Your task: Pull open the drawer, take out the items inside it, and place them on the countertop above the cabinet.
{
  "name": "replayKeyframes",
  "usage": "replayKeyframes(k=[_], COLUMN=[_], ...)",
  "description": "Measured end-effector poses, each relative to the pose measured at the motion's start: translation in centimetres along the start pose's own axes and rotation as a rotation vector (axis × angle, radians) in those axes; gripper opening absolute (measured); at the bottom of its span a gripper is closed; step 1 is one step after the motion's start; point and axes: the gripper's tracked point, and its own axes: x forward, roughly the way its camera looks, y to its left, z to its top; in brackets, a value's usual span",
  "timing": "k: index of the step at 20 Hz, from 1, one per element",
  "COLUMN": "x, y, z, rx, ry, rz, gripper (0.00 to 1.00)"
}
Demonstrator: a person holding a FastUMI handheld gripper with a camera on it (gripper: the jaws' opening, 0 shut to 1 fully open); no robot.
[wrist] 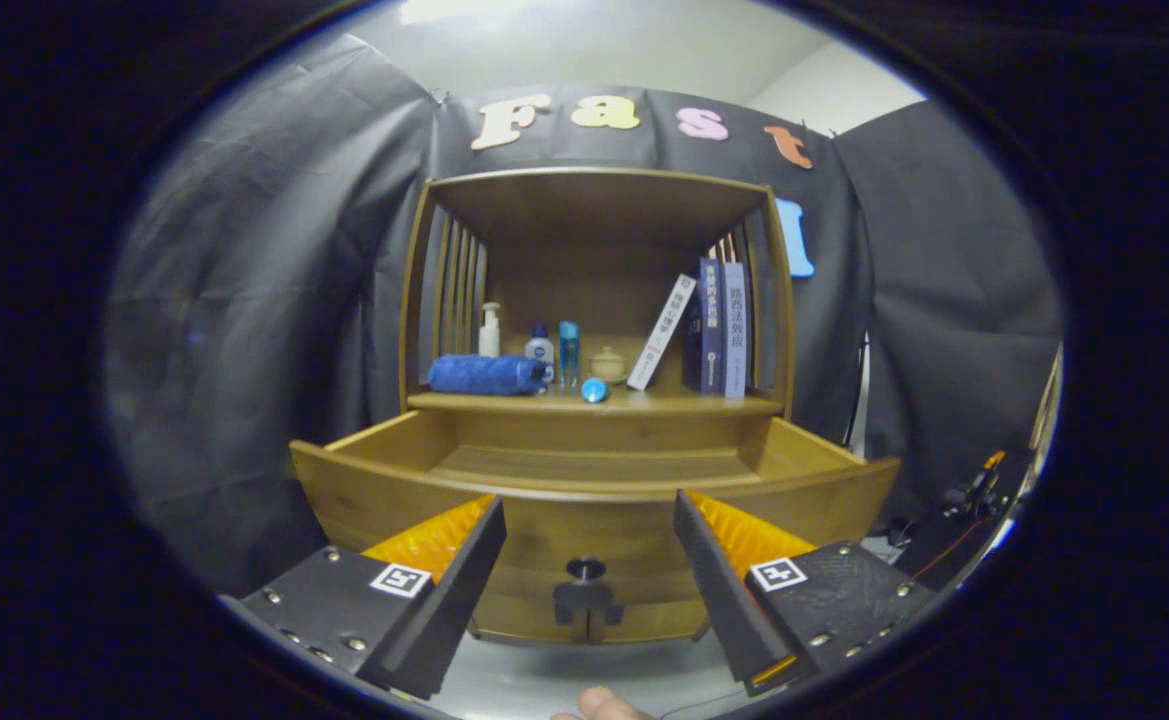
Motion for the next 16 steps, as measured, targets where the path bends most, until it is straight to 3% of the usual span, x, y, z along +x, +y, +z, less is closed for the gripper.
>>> replayKeyframes(k=[7,12,16], x=[3.0,4.1,5.2], y=[0.2,-0.3,-0.5], z=[-3.9,-3.8,-4.2], rx=[0.066,0.036,0.055], ry=[0.099,0.051,0.055], rz=[-0.006,-0.055,-0.033], gripper=[1.00,0.98,0.99])
